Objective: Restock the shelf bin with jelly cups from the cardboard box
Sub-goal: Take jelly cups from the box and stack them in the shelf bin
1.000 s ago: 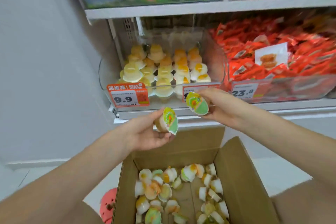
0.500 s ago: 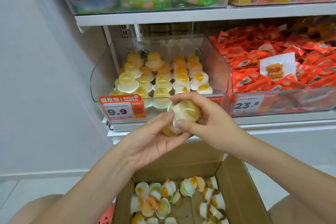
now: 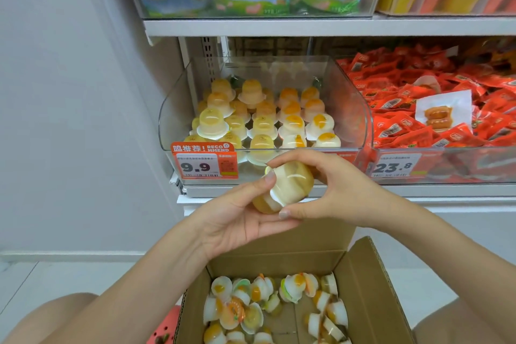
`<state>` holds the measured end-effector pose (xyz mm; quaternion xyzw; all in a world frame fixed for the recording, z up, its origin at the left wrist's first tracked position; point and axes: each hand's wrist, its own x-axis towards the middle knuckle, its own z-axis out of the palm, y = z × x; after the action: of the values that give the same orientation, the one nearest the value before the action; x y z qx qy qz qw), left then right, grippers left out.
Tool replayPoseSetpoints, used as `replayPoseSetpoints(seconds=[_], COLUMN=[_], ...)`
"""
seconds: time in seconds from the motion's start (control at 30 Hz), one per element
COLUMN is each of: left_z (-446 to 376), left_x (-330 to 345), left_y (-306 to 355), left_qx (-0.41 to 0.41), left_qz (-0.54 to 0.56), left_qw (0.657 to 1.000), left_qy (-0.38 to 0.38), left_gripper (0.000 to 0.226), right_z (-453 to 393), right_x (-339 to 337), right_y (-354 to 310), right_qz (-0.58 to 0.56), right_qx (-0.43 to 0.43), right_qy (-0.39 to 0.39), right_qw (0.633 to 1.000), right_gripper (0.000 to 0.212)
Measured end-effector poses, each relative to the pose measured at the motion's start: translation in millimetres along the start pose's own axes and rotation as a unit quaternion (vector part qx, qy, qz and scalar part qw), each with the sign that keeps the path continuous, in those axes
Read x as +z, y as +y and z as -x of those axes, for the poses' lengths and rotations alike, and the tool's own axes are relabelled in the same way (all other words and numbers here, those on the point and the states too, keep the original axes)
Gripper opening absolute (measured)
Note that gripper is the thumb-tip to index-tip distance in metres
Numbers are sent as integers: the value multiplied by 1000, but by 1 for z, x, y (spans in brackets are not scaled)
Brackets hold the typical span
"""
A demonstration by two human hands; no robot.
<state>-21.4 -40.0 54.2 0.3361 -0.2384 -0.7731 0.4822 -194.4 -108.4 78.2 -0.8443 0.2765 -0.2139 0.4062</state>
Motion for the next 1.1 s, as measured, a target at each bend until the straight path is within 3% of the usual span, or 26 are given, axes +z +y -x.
replayPoseSetpoints(seconds=[0.1,0.2,0.23,0.27,0.33,0.4,0.5,0.63,1.1], left_z=[4,11,13,15,15,13,11,11,11], left_x=[3,2,-1,-8,-24,-37,-44,-46,-45], left_y=[9,28,32,34,37,39,44,43,42], left_qx=[0,34,63,94,131,143,155,172,171], left_qz=[20,-147,-260,-381,-566,-624,-623,-664,-668], left_qw=[1000,979,939,874,739,688,688,651,654], left_qy=[10,141,217,285,341,340,339,325,311], left_gripper=[67,57,47,38,31,32,29,26,30], right_z=[-8,-39,-56,-75,-114,-149,-186,-205,-207], right_x=[1,-9,-16,-23,-32,-34,-28,-15,-5], right_y=[-7,-12,-13,-12,-10,-4,7,24,40], right_qz=[-26,-5,17,40,95,158,220,267,330], right_qx=[12,23,29,41,61,81,104,97,98], right_qy=[40,159,197,220,228,219,176,120,92], right_qw=[999,987,980,974,967,959,954,951,934], right_gripper=[53,53,56,59,64,70,78,78,81])
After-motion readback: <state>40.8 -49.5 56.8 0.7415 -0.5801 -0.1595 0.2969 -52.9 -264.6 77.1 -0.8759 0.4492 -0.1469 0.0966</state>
